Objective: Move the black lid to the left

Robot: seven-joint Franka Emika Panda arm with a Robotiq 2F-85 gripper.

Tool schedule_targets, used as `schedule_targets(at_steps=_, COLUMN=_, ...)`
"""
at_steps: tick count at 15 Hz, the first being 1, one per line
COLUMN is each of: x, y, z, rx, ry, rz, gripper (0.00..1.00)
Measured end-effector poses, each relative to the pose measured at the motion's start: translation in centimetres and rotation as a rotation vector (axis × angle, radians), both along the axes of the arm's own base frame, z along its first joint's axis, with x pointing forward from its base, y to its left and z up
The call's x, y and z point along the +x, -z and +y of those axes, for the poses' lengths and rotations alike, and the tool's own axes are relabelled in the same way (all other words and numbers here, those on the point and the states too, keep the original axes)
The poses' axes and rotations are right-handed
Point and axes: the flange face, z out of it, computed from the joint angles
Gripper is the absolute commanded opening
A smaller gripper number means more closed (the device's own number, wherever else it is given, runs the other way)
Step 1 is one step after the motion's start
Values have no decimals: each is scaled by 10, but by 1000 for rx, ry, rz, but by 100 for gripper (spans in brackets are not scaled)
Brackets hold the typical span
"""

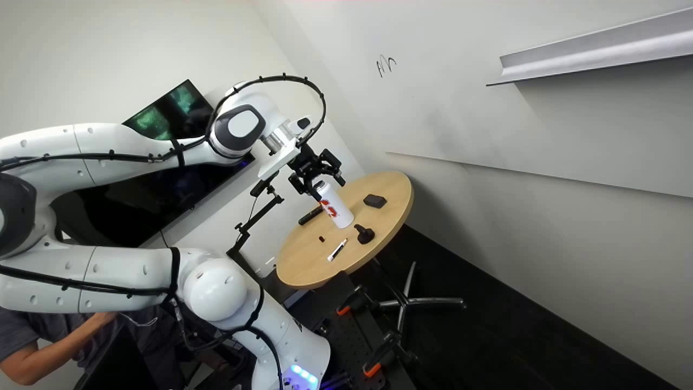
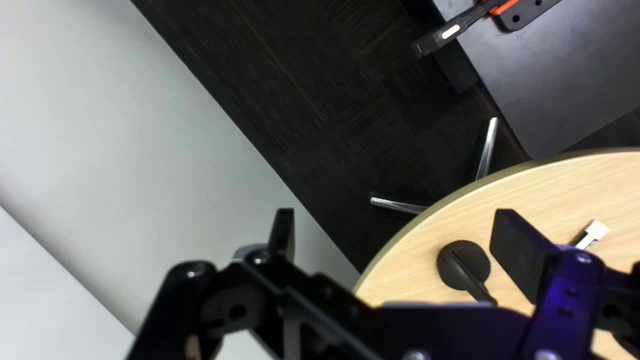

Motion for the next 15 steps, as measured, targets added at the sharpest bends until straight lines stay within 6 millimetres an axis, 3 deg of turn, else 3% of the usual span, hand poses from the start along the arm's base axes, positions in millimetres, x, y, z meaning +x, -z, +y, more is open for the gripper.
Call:
schedule_targets(at_steps=4, x=-32, y=13, z=80, rx=-25, ry=-233, rz=-34, gripper=100)
schedule_targets(at_steps=7, x=-43, y=31, z=129, rx=-8, ry=-407, rz=-69, gripper=100)
schedule_targets(at_steps=12, x=-26, y=69, z=185, rx=46, ry=-681, rz=-66, gripper=100)
schedule_targets(at_steps=15, x=-13, y=87, z=198, rx=55, ry=-738, rz=-29, gripper=100)
